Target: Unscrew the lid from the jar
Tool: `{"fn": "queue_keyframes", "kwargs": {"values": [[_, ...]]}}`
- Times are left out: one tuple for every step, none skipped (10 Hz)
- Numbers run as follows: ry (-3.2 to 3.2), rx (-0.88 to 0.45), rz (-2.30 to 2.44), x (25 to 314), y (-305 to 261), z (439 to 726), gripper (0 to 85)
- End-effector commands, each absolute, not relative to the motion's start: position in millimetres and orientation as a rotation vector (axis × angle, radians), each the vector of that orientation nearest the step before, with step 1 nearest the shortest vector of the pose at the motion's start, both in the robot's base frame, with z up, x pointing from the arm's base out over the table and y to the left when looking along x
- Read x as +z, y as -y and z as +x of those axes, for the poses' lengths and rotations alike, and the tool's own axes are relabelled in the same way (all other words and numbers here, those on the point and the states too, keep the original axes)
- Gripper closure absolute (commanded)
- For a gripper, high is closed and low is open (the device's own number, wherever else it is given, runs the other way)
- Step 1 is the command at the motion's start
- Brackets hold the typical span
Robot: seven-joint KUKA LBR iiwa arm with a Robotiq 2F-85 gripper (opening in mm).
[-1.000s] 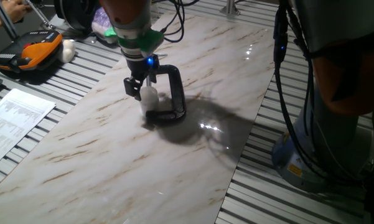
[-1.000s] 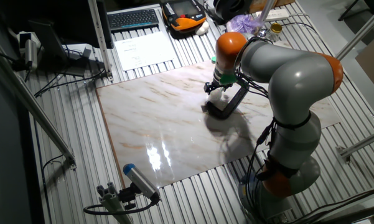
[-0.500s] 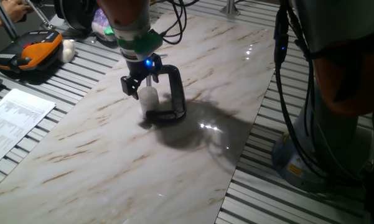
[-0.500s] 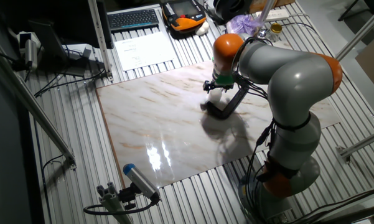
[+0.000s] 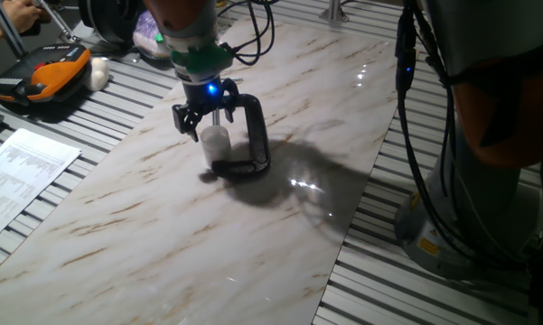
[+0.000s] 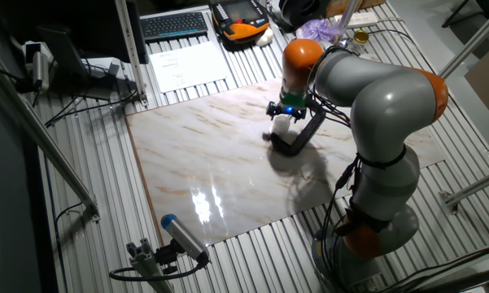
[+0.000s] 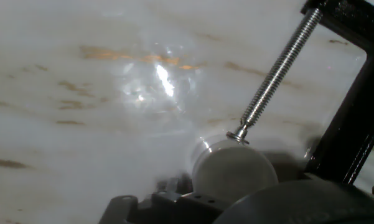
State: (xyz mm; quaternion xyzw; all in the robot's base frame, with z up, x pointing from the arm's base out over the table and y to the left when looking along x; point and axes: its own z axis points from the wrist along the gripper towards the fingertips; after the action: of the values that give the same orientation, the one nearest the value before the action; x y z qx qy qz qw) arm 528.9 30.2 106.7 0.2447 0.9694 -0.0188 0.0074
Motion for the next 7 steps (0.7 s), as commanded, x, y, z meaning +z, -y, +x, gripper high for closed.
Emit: {"fn": "queue_keyframes", "kwargs": {"values": [[-1.567, -0.063, 2.747, 106.9, -29.9, 528.8, 0.0], [-1.571, -0.063, 2.749, 106.7, -29.9, 528.7, 0.0], [-1.573, -0.062, 2.748, 106.5, -30.0, 528.6, 0.0], [-1.577, -0.059, 2.745, 106.5, -29.9, 528.5, 0.0], [-1.586, -0.061, 2.740, 106.8, -29.9, 528.4, 0.0], [-1.588, -0.066, 2.739, 106.9, -29.9, 528.5, 0.0], [-1.594, -0.067, 2.731, 106.8, -30.0, 528.3, 0.0]]}}
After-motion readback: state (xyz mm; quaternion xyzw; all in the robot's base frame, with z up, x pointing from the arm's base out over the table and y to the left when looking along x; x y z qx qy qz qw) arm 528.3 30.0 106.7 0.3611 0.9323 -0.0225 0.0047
